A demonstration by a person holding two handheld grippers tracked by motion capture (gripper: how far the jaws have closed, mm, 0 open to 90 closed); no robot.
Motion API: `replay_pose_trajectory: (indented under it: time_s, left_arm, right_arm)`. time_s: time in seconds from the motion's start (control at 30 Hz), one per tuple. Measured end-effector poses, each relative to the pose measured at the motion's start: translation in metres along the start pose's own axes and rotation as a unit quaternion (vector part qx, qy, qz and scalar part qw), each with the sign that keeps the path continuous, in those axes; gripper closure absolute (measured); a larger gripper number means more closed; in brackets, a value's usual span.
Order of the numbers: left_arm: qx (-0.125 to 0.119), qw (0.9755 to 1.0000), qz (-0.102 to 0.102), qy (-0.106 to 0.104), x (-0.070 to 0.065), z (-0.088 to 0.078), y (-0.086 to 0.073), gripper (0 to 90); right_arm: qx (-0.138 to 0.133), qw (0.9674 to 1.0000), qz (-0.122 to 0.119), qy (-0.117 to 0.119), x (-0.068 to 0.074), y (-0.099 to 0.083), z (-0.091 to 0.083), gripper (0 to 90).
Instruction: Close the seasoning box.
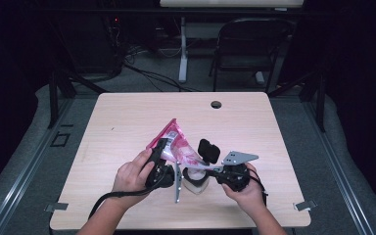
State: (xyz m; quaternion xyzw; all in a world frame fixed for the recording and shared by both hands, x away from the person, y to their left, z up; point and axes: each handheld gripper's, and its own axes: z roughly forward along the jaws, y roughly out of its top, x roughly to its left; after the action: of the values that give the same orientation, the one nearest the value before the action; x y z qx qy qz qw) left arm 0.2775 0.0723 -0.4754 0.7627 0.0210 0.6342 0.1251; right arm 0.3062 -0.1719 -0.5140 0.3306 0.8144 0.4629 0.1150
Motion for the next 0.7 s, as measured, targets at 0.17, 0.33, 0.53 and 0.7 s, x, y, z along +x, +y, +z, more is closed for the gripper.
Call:
replay_pose_trajectory:
  time_s: [0.17, 0.33, 0.53, 0.7]
  left_arm:
    - [0.003, 1.0, -0.007, -0.004, -0.0006, 0.0012, -0.0027, 68.4]
    - [0.006, 0.9999, -0.011, -0.007, -0.0012, 0.0019, -0.0045, 68.6]
    - [0.006, 0.9998, -0.015, -0.009, -0.0029, 0.0025, -0.0073, 68.9]
    - [0.008, 0.9998, -0.016, -0.01, -0.0029, 0.0023, -0.0079, 69.0]
  right_arm:
    - [-0.001, 1.0, -0.002, -0.001, 0.0008, 0.0014, -0.0016, 89.9]
    - [-0.004, 1.0, -0.002, 0.0, 0.0014, 0.0023, -0.0028, 89.9]
    - [-0.007, 1.0, -0.002, 0.0, 0.0029, 0.0032, -0.0033, 89.9]
    - [-0.009, 1.0, -0.003, 0.001, 0.0034, 0.0034, -0.0035, 89.9]
